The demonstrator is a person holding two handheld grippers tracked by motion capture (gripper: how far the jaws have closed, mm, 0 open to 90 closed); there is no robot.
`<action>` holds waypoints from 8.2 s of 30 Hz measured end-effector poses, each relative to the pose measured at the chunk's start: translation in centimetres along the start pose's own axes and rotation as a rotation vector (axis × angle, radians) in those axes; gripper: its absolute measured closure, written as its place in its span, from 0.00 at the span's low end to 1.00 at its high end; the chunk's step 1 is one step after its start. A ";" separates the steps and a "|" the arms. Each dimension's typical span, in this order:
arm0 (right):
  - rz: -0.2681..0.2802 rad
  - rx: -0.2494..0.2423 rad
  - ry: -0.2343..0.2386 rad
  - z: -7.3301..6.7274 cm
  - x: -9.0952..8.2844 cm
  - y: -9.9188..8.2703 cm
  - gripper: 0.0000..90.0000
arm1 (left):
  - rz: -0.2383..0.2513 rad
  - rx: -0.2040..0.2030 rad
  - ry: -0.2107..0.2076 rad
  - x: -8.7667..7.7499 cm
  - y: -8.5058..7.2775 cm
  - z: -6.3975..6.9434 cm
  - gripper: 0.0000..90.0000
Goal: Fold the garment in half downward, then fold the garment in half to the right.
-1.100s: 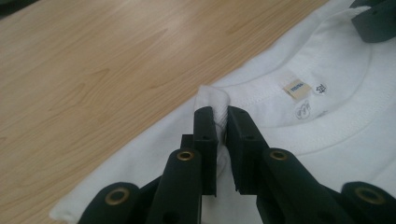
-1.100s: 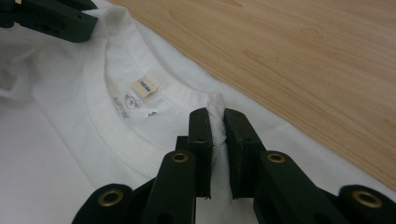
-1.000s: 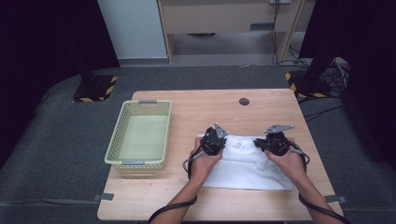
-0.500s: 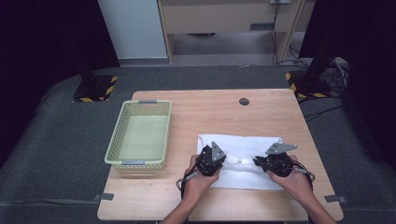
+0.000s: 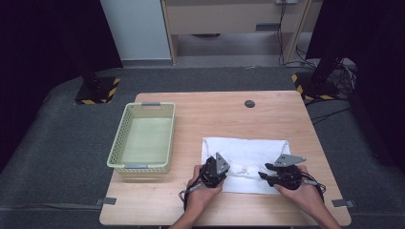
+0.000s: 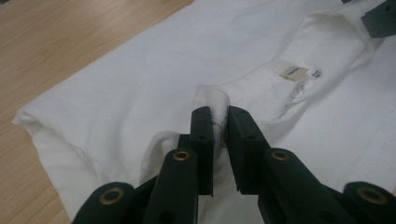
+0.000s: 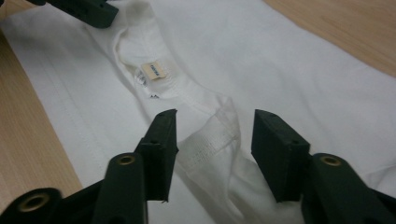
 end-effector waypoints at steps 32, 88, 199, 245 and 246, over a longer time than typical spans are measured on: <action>-0.057 -0.063 0.064 -1.5 0.5 -0.6 0.76 | -0.049 0.090 -0.012 -0.9 -0.6 1.5 0.48; -0.125 0.017 0.014 0.1 -0.9 0.4 0.05 | -0.207 0.011 -0.188 -0.5 1.3 -0.9 0.05; -0.134 -0.207 0.208 -15.1 10.5 7.2 0.15 | -0.131 -0.132 0.062 2.1 3.6 -11.1 0.30; -0.049 -0.139 0.054 -12.4 9.7 6.5 0.89 | -0.076 -0.265 0.002 5.8 0.7 -13.0 0.54; -0.046 -0.138 0.053 -12.4 9.7 6.5 0.89 | -0.072 -0.266 -0.002 5.8 0.7 -12.9 0.58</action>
Point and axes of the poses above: each handheld gripper's, and its own axes: x roughly forward along the jaws, y roughly out of its top, z roughly to its right, the point moved 3 cm from there along x, roughly forward along the jaws, and after that the axes turned 2 degrees about -y, right-handed, at the moved point
